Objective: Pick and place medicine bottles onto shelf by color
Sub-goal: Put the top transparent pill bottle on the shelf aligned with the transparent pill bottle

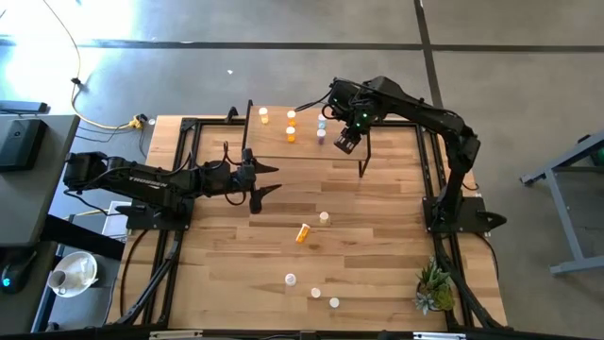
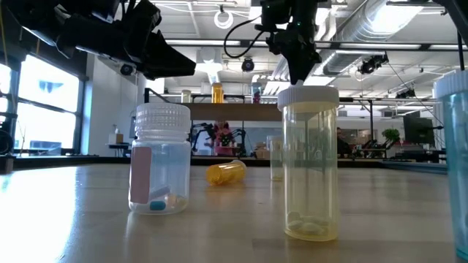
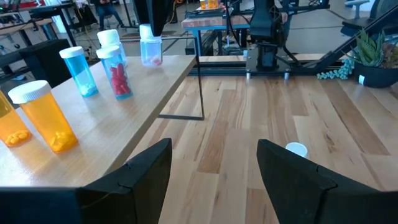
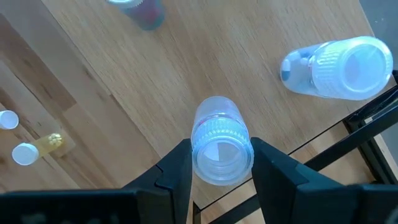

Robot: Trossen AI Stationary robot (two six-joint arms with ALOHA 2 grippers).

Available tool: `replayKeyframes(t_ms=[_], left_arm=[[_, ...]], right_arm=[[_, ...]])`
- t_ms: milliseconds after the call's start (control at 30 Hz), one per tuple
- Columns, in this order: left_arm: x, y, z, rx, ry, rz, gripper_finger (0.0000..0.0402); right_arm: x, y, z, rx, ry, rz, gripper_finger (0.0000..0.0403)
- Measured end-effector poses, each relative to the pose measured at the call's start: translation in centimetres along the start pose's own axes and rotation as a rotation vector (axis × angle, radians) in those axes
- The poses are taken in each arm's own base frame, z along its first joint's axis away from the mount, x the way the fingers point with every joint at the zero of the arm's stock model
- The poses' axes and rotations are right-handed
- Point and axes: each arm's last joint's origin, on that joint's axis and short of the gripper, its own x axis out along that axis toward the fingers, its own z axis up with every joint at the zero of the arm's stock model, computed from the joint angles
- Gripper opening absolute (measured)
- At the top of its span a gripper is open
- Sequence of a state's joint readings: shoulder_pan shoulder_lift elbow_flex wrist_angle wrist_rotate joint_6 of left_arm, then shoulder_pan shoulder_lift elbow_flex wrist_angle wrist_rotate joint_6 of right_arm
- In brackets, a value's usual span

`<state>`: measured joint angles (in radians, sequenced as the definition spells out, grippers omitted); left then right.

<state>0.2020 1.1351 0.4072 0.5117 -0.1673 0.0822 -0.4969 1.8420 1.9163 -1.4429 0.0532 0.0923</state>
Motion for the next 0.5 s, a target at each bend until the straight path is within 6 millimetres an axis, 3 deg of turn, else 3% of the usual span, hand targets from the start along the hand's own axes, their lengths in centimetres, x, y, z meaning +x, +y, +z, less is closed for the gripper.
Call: replayKeyframes(t_ms=[500], left_arm=[[0.00,-0.01,-0.11,0.002,0.012,-0.001,0.0227]], right_arm=[[0.00,-0.06,0.04,-0.034,-0.005,-0.022,0.0127]])
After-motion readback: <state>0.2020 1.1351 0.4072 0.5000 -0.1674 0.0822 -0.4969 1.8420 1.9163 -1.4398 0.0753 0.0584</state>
